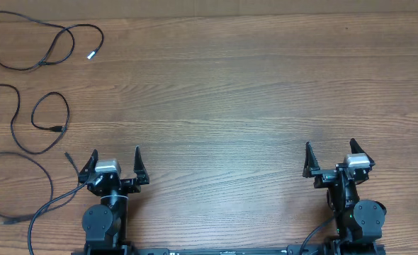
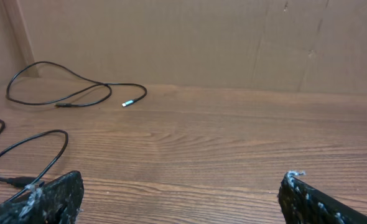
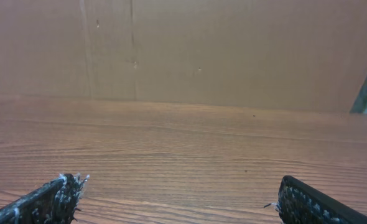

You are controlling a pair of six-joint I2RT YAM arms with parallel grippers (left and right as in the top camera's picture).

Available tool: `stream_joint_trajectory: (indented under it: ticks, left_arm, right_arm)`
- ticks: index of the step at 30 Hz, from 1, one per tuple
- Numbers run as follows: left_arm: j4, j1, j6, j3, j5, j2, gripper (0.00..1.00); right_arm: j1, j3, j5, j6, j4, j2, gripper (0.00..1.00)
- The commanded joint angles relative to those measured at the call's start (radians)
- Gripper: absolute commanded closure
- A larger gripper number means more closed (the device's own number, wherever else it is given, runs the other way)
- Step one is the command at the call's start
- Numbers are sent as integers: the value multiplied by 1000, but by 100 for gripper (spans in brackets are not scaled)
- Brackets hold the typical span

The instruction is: Untangle cables

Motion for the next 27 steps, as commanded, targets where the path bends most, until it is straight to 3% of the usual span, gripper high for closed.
stream_joint_trajectory:
  ticks: [1, 27]
  left_arm:
    - [3, -7, 26, -4, -6, -11, 1]
    - [3, -7, 26, -4, -5, -11, 0]
  right_arm:
    - [4, -10, 13, 10, 5, -8, 0]
    - [5, -10, 21, 2, 4, -9, 0]
